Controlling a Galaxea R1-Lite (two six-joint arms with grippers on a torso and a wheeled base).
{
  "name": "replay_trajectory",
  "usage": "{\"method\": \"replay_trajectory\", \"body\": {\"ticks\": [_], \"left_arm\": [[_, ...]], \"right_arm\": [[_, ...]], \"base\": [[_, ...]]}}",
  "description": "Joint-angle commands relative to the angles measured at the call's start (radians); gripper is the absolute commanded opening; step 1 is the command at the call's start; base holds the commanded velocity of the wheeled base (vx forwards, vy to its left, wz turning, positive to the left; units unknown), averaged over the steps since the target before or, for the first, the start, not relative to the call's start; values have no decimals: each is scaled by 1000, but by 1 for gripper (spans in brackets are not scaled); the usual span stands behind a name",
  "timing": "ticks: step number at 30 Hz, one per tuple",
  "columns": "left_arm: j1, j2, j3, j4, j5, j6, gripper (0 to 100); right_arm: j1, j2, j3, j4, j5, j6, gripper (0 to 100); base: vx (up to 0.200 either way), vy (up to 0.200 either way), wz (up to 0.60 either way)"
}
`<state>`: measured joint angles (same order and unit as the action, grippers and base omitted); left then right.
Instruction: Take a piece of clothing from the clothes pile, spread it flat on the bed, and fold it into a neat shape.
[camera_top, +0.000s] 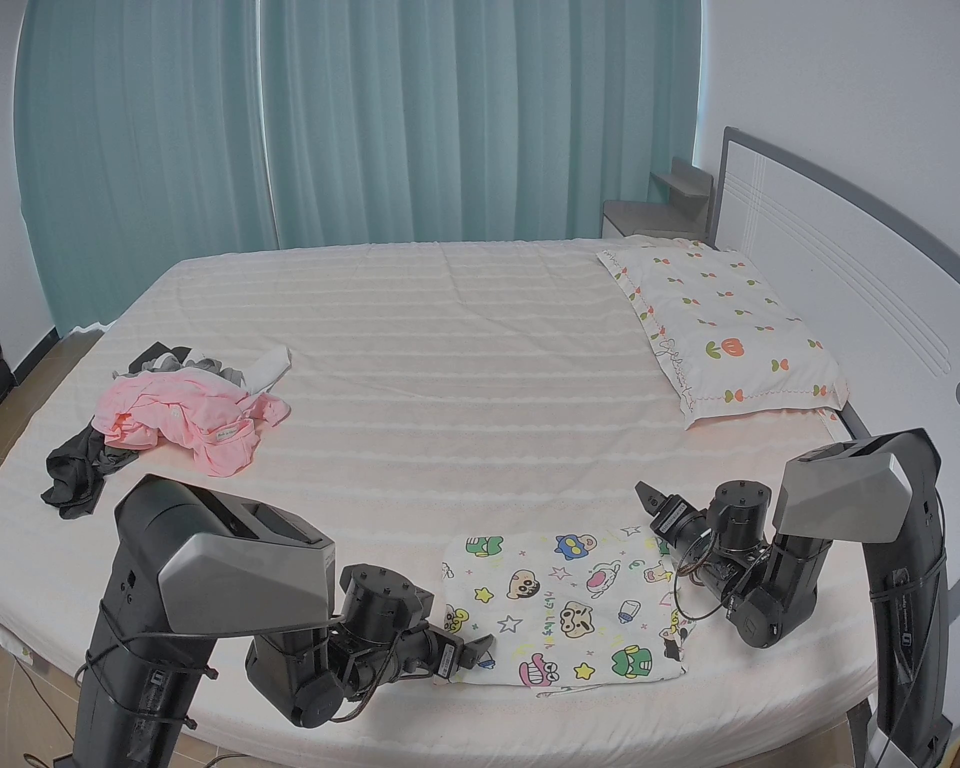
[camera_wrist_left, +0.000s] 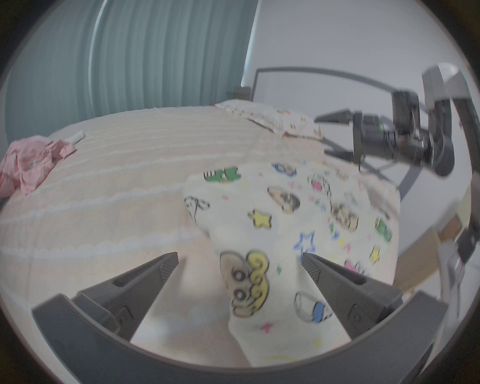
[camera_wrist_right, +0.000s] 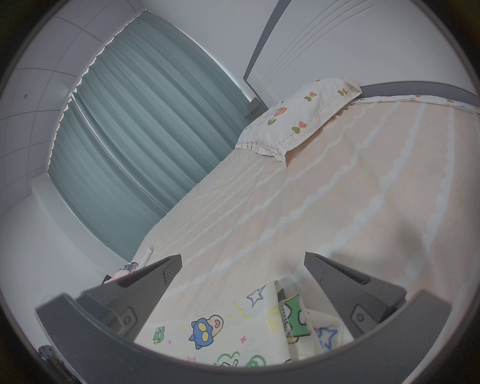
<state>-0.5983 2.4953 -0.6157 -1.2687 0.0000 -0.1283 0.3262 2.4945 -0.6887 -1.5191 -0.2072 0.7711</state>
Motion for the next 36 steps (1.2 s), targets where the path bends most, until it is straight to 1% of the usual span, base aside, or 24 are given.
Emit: {"method": "replay_trajectory", "body": {"ticks": [1,2,3,6,7,8,9,11,13,14,16,17,18,20,21,23,24,25,28,29,30,31,34,36], "left_arm": [[0,-41,11,-80,0,-108,100],[5,-64,25,-130,3,-155,100],[11,-79,37,-155,3,-166,100],[55,-154,79,-198,9,-168,100],[64,-187,87,-202,12,-171,100],[64,-187,87,-202,12,-171,100],[87,-265,108,-205,35,-180,100],[107,-355,128,-205,69,-203,100],[118,-444,142,-205,110,-232,100],[124,-515,163,-205,170,-232,100],[124,-526,168,-205,181,-232,100],[126,-587,194,-205,241,-232,100],[126,-638,218,-205,281,-232,100],[126,-696,249,-207,311,-226,100],[126,-763,284,-205,327,-218,100],[124,-857,333,-202,330,-198,100],[124,-946,403,-199,334,-162,100],[124,-966,421,-199,336,-148,100],[124,-966,421,-199,336,-148,100],[118,-1052,502,-199,376,-111,100],[117,-1084,519,-195,402,-109,100],[117,-1090,522,-195,410,-109,100],[115,-1161,550,-164,497,-105,100],[112,-1213,580,-147,546,-93,100]], "right_arm": [[-3,-62,32,-12,0,-4,100],[-6,-111,58,-12,-1,-19,100],[-7,-141,78,-12,-1,-33,100],[-19,-275,179,-15,0,-113,100],[-30,-335,227,-19,0,-131,100],[-30,-335,227,-19,0,-131,100],[-39,-460,327,-42,3,-142,100],[-39,-577,410,-49,3,-156,100],[-39,-701,494,-41,3,-213,100],[-35,-783,577,-46,0,-268,100],[-33,-795,592,-52,0,-274,100],[-29,-870,678,-52,-1,-300,100],[-29,-953,689,-44,-1,-308,100],[-35,-1049,689,-3,-29,-300,100],[-45,-1141,689,76,-61,-303,100],[-45,-1283,689,208,-75,-312,100],[-35,-1474,689,402,-70,-335,100],[-32,-1523,689,458,-70,-342,100],[-32,-1523,689,458,-70,-342,100],[-4,-1766,689,746,-60,-369,100],[4,-1881,683,887,-50,-378,100],[4,-1902,675,916,-50,-380,100],[-3,-2096,614,1209,-52,-394,100],[-12,-2192,610,1314,-60,-423,100]], "base": [[0,0,0],[0,0,0],[0,0,0],[0,0,0],[0,0,0],[0,0,0],[0,0,0],[0,0,0],[0,0,0],[0,0,0],[0,0,0],[0,0,0],[0,0,0],[0,0,0],[0,0,0],[0,0,0],[0,0,0],[0,0,0],[0,0,0],[0,0,0],[0,0,0],[0,0,0],[0,0,0],[0,0,0]]}}
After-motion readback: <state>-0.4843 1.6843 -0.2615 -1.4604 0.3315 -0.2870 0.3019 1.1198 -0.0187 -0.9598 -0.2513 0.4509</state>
